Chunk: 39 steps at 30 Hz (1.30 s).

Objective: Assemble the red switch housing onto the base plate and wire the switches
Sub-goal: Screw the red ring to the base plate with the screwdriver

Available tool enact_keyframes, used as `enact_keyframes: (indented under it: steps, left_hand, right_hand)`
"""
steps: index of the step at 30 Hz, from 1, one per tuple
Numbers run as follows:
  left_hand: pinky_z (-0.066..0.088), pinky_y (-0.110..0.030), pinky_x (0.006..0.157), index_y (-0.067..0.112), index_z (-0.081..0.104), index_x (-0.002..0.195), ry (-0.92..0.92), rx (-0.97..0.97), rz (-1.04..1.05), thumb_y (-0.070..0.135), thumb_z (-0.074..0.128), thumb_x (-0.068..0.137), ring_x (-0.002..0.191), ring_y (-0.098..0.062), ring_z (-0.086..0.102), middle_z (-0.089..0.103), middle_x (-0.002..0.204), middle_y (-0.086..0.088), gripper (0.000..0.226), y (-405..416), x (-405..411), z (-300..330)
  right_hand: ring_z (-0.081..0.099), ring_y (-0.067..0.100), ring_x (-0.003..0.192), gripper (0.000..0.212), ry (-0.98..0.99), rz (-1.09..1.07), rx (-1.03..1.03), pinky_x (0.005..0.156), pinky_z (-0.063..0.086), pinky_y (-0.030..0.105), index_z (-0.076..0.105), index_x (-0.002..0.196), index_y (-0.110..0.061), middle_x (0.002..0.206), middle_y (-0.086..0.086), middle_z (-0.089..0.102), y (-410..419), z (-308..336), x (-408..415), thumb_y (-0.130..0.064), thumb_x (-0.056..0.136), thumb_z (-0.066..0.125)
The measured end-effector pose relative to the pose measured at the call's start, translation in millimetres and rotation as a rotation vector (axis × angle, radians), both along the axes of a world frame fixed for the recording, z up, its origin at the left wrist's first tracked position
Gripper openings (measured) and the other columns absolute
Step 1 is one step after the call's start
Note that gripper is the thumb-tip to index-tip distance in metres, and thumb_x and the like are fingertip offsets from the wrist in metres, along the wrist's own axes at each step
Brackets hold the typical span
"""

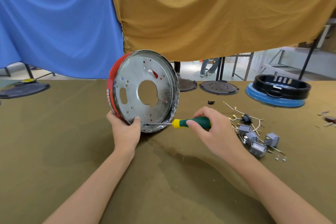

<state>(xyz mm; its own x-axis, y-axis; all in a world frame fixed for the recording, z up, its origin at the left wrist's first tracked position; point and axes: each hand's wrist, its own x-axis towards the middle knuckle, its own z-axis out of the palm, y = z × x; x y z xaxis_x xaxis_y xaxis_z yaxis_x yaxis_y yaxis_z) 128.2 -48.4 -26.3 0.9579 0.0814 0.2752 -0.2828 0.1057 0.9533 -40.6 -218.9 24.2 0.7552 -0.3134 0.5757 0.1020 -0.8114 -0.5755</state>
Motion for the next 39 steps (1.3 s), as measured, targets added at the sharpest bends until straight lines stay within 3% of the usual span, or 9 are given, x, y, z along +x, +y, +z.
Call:
enact_keyframes:
  steps: [5, 8, 11, 18, 21, 27, 31, 35, 39]
  left_hand:
    - [0.045, -0.027, 0.094, 0.027, 0.031, 0.12, -0.007, 0.007, 0.0, 0.001, 0.066, 0.086, 0.1, -0.002, 0.058, 0.054, 0.109, 0.016, 0.055, 0.3, -0.5, -0.5]
    - [0.046, -0.024, 0.091, 0.026, 0.032, 0.12, -0.008, -0.015, 0.006, 0.0, 0.065, 0.086, 0.1, -0.002, 0.058, 0.054, 0.11, 0.014, 0.054, 0.5, -0.1, -0.5]
    - [0.046, -0.021, 0.089, 0.024, 0.032, 0.121, -0.007, -0.037, 0.005, 0.0, 0.065, 0.086, 0.101, -0.005, 0.058, 0.053, 0.108, 0.014, 0.053, 0.4, 0.5, -0.8]
    - [0.046, -0.026, 0.094, 0.025, 0.031, 0.123, -0.027, 0.005, -0.014, 0.001, 0.065, 0.087, 0.104, -0.007, 0.058, 0.054, 0.111, 0.013, 0.055, 0.2, -1.1, -1.1]
    - [0.046, -0.025, 0.093, 0.026, 0.031, 0.122, -0.039, 0.017, -0.019, 0.001, 0.065, 0.087, 0.101, -0.002, 0.059, 0.055, 0.109, 0.016, 0.055, -0.1, -0.6, -1.2]
    - [0.045, -0.024, 0.091, 0.023, 0.032, 0.123, -0.003, -0.043, 0.002, 0.0, 0.066, 0.086, 0.104, -0.007, 0.058, 0.051, 0.108, 0.017, 0.055, 0.3, 2.8, -2.2]
    - [0.046, -0.025, 0.093, 0.021, 0.032, 0.124, -0.029, -0.022, -0.001, -0.002, 0.065, 0.086, 0.099, 0.0, 0.058, 0.052, 0.107, 0.017, 0.055, 0.5, 3.6, -3.2]
    - [0.044, -0.011, 0.079, 0.025, 0.031, 0.12, -0.075, 0.027, -0.002, -0.002, 0.065, 0.087, 0.081, 0.021, 0.058, 0.054, 0.105, 0.019, 0.054, -1.3, 2.8, -3.9]
    - [0.043, -0.01, 0.078, 0.024, 0.03, 0.122, -0.094, 0.042, -0.005, -0.001, 0.065, 0.088, 0.081, 0.023, 0.058, 0.054, 0.106, 0.021, 0.054, -0.8, 2.2, -4.8]
  right_hand:
    - [0.047, 0.02, 0.057, 0.039, 0.151, -0.101, 0.034, 0.061, 0.041, 0.037, 0.059, 0.072, -0.014, 0.061, 0.007, 0.058, 3.9, -9.2, 3.7, -0.045, 0.095, 0.055]
    - [0.049, 0.008, 0.069, 0.011, 0.13, 0.008, 0.129, 0.062, 0.038, 0.019, 0.059, 0.089, -0.022, 0.082, -0.002, 0.058, 1.0, -6.6, 1.8, -0.032, 0.091, 0.065]
    - [0.05, 0.006, 0.074, 0.021, 0.112, 0.089, 0.127, 0.063, 0.036, 0.012, 0.056, 0.098, -0.024, 0.095, -0.001, 0.055, -4.4, -4.3, 1.1, -0.015, 0.086, 0.07]
    - [0.048, 0.007, 0.056, 0.022, 0.058, -0.065, 0.131, 0.052, 0.037, 0.018, 0.064, 0.078, -0.019, 0.062, -0.005, 0.06, -2.0, -8.0, 2.4, -0.037, 0.085, 0.074]
    - [0.054, 0.022, 0.06, 0.037, 0.158, -0.129, 0.096, 0.062, 0.045, 0.034, 0.059, 0.072, -0.014, 0.063, 0.006, 0.065, 2.1, -13.4, 5.5, -0.046, 0.091, 0.062]
    - [0.051, 0.004, 0.08, 0.021, 0.134, 0.078, 0.156, 0.065, 0.037, 0.011, 0.055, 0.095, -0.026, 0.095, -0.002, 0.056, -5.1, -9.0, 1.6, -0.018, 0.085, 0.071]
    - [0.054, 0.003, 0.073, 0.017, 0.061, 0.031, 0.122, 0.06, 0.036, 0.012, 0.064, 0.092, -0.024, 0.083, -0.01, 0.062, -7.2, -8.2, 1.6, -0.021, 0.082, 0.077]
    - [0.05, 0.011, 0.053, 0.023, 0.125, -0.025, 0.141, 0.054, 0.043, 0.029, 0.065, 0.077, -0.019, 0.064, 0.0, 0.064, -5.2, -8.9, 2.8, -0.039, 0.086, 0.071]
    - [0.047, 0.015, 0.055, 0.035, 0.205, -0.067, 0.101, 0.059, 0.046, 0.039, 0.063, 0.074, -0.015, 0.066, 0.009, 0.066, 2.9, -13.6, 5.2, -0.045, 0.093, 0.058]
